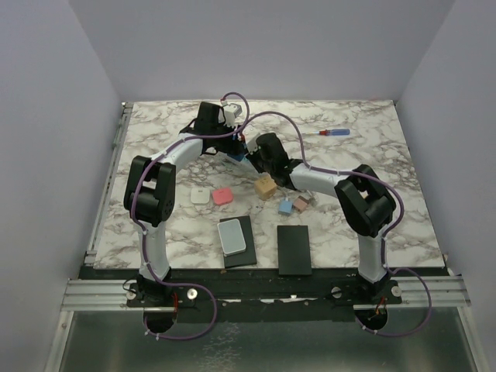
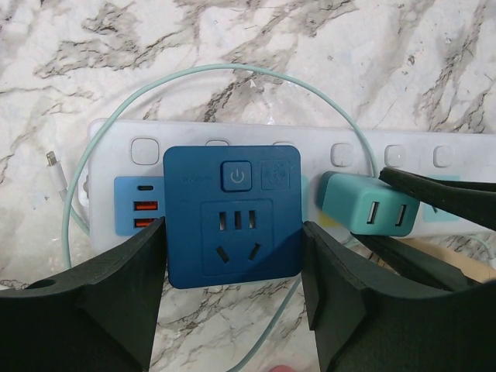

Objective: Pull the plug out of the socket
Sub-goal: Remove the plug from the socket.

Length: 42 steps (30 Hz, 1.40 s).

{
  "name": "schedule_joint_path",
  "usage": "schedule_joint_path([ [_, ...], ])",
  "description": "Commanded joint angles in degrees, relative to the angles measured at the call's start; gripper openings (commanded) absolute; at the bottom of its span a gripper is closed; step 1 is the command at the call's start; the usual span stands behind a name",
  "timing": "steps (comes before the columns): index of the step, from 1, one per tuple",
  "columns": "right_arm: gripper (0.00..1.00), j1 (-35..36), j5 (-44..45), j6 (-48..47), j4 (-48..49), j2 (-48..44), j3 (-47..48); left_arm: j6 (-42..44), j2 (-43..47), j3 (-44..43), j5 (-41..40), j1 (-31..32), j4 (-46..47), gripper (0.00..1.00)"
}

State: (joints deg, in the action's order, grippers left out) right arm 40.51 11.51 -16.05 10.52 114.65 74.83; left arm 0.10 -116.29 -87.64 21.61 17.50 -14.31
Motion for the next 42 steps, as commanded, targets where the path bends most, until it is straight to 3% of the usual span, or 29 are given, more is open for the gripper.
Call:
schedule_joint_path([
  [1, 0.01, -1.3, -2.7, 5.2, -0.1, -4.4, 2.4, -1.6, -3.8, 1.0, -1.7, 0.3, -6.7, 0.05],
  [15, 0.01, -9.1, -12.4, 13.1, -12.8, 3.5, 13.0, -1.3, -4.2, 0.7, -1.8, 0.3, -6.9, 0.05],
  [26, 0.01, -10.1, -14.8, 14.4, -11.1, 1.5, 11.3, -1.4, -4.5, 0.6, -1.8, 0.3, -7.0, 0.05],
  [42, 0.01, -2.0, -0.1, 2.8, -4.6, -1.0, 5.5, -1.6, -4.7, 0.5, -1.6, 0.3, -7.0, 0.05],
])
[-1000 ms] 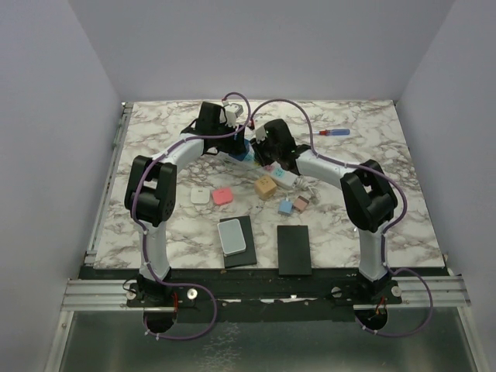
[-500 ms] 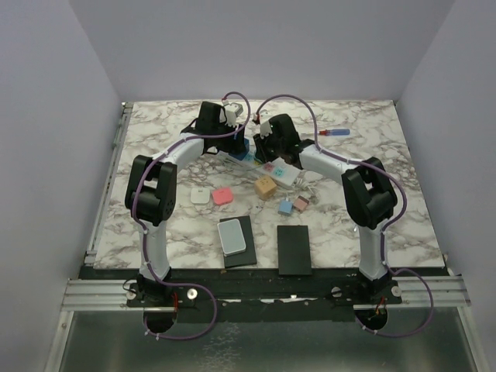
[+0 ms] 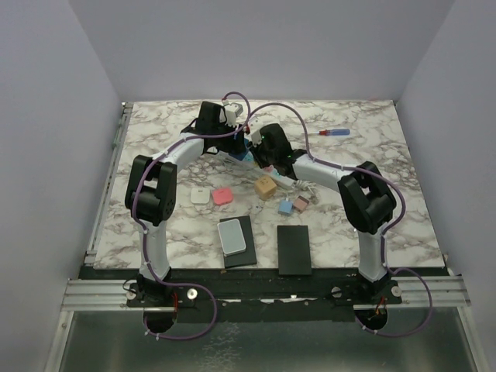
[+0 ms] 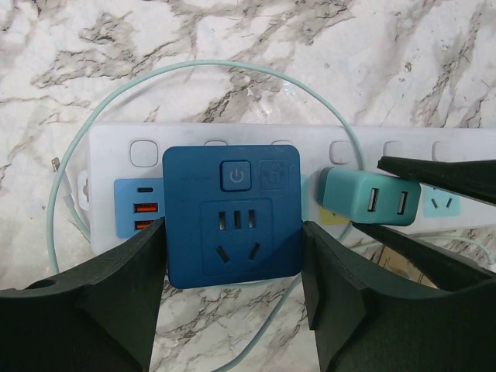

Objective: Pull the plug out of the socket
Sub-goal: Remove the plug from the socket.

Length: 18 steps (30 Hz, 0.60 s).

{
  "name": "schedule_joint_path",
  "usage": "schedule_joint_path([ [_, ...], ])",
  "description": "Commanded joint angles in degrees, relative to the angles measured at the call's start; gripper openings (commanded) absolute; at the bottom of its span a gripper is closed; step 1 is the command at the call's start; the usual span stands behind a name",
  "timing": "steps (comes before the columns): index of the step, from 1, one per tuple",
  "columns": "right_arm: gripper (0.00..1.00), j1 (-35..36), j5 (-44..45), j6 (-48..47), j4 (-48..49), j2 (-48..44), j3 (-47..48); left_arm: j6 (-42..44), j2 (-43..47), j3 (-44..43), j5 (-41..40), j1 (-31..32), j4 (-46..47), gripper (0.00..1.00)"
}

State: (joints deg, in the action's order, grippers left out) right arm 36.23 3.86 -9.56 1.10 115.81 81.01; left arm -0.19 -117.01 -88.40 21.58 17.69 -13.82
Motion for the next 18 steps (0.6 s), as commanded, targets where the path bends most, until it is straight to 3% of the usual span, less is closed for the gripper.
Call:
schedule_joint_path([
  [1, 0.01, 2.8, 8.2, -4.3, 4.7, -1.9, -0.6, -1.3, -4.0, 1.2, -1.6, 0.1, -7.5, 0.05],
  [12, 0.01, 4.0, 10.9, -4.4, 4.2, -1.4, 0.7, -1.3, -4.0, 1.1, -1.5, 0.1, -7.6, 0.05],
  [18, 0.01, 0.5, 5.8, 1.2, 1.6, -1.6, 3.4, -1.1, -4.0, 1.2, -1.9, 0.1, -7.7, 0.05],
])
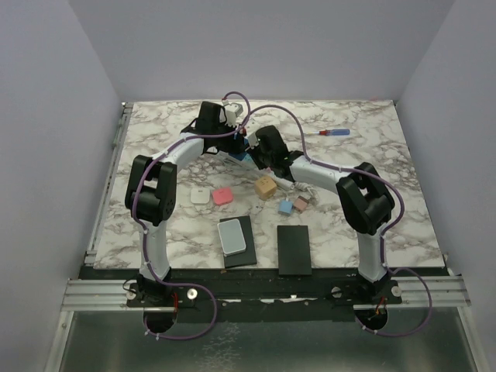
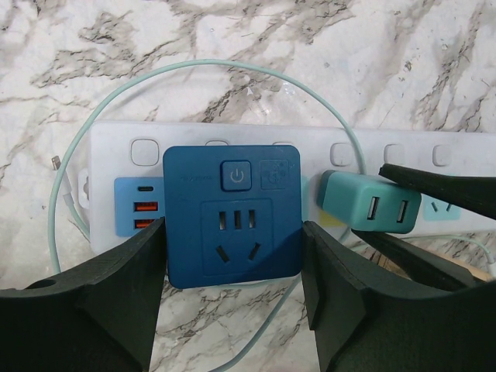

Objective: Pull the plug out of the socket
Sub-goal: Remove the plug from the socket.

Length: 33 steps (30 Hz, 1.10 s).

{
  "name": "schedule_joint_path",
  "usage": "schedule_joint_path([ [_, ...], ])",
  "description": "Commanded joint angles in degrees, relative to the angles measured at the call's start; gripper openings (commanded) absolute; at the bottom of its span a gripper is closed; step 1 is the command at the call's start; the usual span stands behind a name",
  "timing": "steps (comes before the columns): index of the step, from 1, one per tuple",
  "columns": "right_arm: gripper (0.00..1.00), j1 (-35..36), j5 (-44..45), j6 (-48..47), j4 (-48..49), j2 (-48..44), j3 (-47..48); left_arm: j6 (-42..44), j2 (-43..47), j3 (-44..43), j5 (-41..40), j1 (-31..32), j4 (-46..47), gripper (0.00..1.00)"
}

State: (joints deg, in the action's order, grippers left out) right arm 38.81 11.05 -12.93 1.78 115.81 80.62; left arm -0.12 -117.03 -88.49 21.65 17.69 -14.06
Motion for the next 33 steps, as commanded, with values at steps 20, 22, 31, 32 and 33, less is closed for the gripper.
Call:
schedule_joint_path([
  [20, 0.01, -10.3, -12.9, 15.3, -11.1, 4.7, 14.6, -1.1, -4.5, 1.0, -1.8, 0.1, -7.7, 0.05],
  [22, 0.01, -10.3, -13.5, 15.4, -10.2, 3.8, 13.5, -1.1, -4.5, 1.0, -1.8, 0.1, -7.7, 0.05],
  [31, 0.01, -7.2, -7.9, 9.9, -3.0, -1.8, 4.9, -1.5, -4.7, 0.9, -2.3, 0.1, -7.9, 0.05],
  [32, 0.01, -6.3, -6.4, 8.7, -2.4, -2.4, 3.8, -1.5, -4.8, 0.9, -2.4, 0.1, -7.9, 0.05],
  [33, 0.01, -5.3, -4.1, 7.5, -0.5, -2.9, 2.9, -1.5, -4.8, 0.9, -2.5, 0.1, -8.0, 0.05],
])
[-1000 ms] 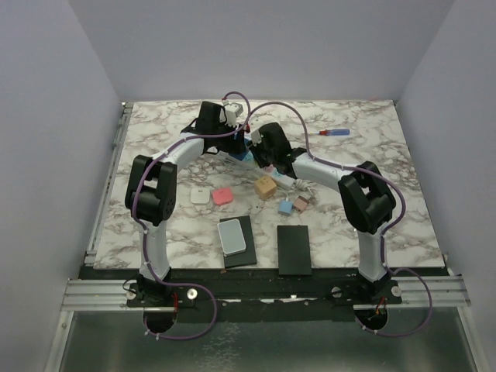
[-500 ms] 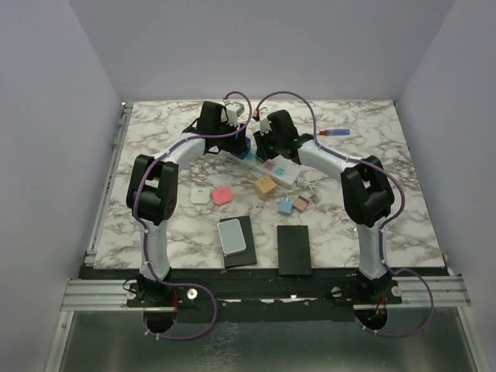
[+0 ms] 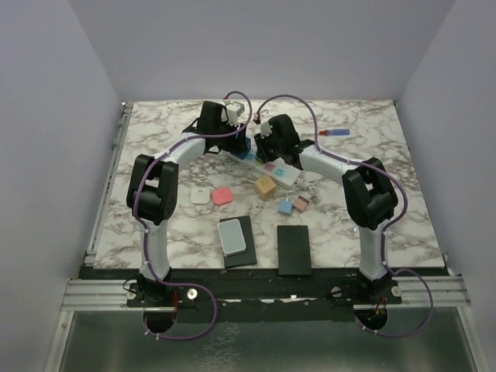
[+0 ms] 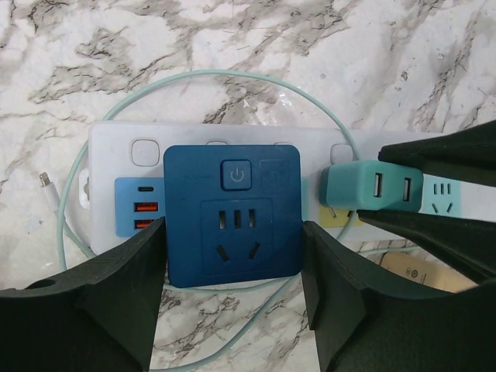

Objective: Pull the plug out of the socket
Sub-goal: Remove the plug from the socket.

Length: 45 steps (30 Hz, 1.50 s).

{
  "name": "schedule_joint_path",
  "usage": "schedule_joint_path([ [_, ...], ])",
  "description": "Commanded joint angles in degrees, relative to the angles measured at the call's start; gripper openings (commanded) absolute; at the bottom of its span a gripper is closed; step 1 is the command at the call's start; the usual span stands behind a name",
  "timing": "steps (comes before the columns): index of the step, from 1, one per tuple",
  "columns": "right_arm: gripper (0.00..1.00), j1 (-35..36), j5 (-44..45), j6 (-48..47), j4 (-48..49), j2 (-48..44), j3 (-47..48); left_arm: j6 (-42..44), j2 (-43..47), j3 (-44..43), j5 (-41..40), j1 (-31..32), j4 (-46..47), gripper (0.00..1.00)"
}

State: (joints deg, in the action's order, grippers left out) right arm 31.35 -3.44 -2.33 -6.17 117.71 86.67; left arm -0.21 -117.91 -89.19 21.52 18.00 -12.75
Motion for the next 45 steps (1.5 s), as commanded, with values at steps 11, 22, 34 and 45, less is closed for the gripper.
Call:
schedule_joint_path([
  [11, 0.01, 9.0, 18.1, -13.4, 13.0, -6.1, -8.3, -1.5, -4.1, 1.3, -3.0, -0.2, -9.8, 0.05],
  [22, 0.01, 10.0, 19.3, -11.3, 12.9, -7.7, -7.8, -1.4, -4.5, 1.1, -3.3, -0.2, -10.0, 0.05],
  [34, 0.01, -0.2, 6.1, -1.1, 2.3, -2.3, 2.2, -1.1, -5.1, 0.9, -2.5, -0.2, -10.2, 0.05],
  [45, 0.01, -0.7, 4.3, -1.6, 5.5, -3.3, -0.8, -1.3, -5.5, 0.7, -2.5, -0.2, -10.2, 0.04],
])
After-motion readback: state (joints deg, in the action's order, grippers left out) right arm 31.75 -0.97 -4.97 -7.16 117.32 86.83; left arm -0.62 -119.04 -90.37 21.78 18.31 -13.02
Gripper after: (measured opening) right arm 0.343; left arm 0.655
